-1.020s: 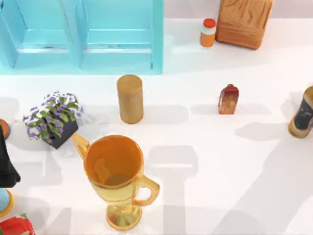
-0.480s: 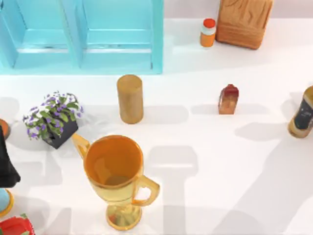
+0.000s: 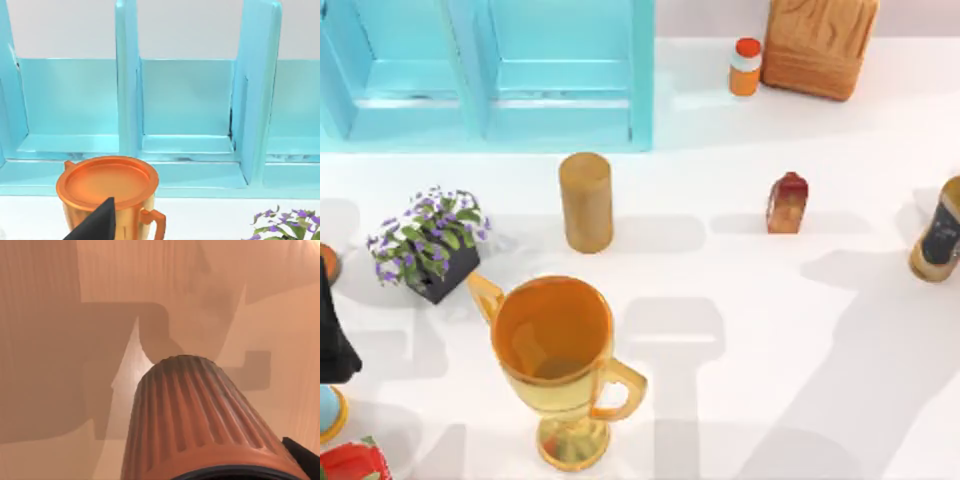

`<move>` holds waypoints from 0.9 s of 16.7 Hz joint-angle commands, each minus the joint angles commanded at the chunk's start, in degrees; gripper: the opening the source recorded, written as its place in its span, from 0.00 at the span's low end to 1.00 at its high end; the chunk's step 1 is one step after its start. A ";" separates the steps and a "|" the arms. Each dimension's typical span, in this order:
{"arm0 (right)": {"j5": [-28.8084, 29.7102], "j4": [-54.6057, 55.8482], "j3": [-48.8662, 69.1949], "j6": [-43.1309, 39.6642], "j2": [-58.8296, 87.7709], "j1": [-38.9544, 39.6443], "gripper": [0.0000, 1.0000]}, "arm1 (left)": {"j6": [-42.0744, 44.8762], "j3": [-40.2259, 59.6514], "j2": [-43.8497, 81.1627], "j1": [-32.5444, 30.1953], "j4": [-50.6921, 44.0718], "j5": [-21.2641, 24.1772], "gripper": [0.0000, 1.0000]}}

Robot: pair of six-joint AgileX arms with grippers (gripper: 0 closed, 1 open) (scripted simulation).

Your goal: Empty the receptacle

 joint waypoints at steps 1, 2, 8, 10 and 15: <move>0.05 -3.10 2.99 -0.02 0.00 -0.14 0.00 | 0.00 0.00 0.00 0.00 0.00 0.00 1.00; 0.10 -6.52 6.24 -0.02 -0.06 -0.29 0.00 | 0.00 0.00 0.00 0.00 0.00 0.00 1.00; 0.15 -21.82 20.95 -0.01 -1.12 -0.50 0.00 | 0.00 0.00 0.00 0.00 0.00 0.00 1.00; 0.12 -22.45 21.58 -0.02 -1.26 -0.43 0.00 | 0.00 0.00 0.00 0.00 0.00 0.00 1.00; 0.18 -22.04 20.71 0.75 -1.43 0.29 0.00 | 0.00 0.00 0.00 0.00 0.00 0.00 1.00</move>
